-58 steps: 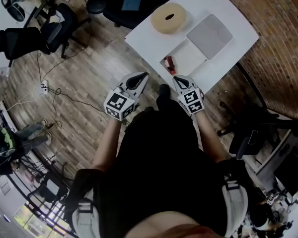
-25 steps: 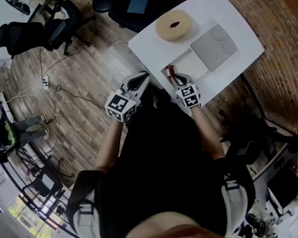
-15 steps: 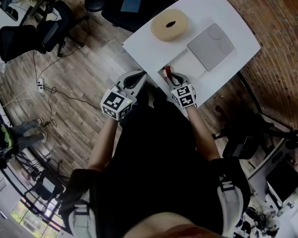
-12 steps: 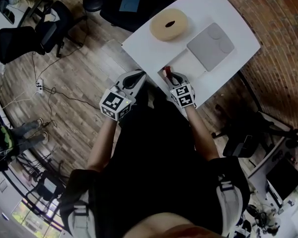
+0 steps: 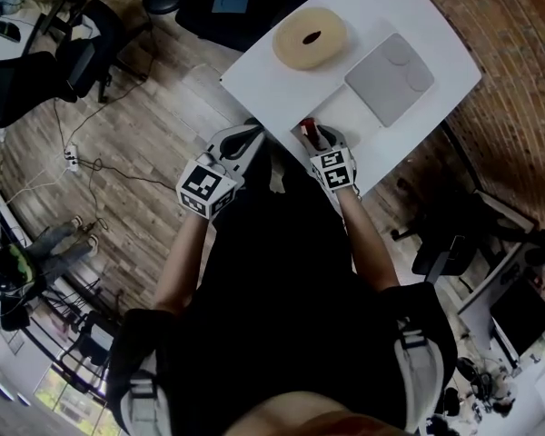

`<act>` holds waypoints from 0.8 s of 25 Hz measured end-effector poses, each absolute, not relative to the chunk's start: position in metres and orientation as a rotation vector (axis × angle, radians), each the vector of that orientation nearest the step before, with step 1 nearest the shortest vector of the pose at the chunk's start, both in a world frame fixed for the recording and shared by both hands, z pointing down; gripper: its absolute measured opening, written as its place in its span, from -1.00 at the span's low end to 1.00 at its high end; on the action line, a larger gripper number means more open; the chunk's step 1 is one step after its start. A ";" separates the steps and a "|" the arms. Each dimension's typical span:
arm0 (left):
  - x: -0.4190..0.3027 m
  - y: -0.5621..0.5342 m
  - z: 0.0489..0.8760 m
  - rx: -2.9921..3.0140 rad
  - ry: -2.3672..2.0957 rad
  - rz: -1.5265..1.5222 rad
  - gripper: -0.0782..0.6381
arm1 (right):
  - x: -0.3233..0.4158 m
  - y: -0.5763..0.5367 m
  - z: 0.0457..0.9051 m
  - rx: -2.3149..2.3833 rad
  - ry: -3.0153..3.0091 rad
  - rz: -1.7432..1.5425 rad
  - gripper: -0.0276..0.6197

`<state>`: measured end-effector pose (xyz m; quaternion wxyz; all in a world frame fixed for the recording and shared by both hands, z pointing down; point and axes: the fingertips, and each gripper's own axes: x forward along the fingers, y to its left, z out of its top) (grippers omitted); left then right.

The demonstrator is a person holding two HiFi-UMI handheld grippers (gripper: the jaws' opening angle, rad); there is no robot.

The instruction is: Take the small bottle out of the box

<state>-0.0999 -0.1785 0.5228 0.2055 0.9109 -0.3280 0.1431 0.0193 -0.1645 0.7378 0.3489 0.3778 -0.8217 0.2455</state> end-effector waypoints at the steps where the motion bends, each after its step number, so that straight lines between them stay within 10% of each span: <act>1: -0.100 -0.180 0.524 2.540 -0.903 0.402 -0.71 | 0.020 -0.166 0.742 0.985 -2.119 0.641 -0.38; 20: -0.110 -0.232 0.534 2.584 -0.749 0.436 -0.71 | 0.013 -0.174 0.767 1.090 -1.969 0.775 -0.24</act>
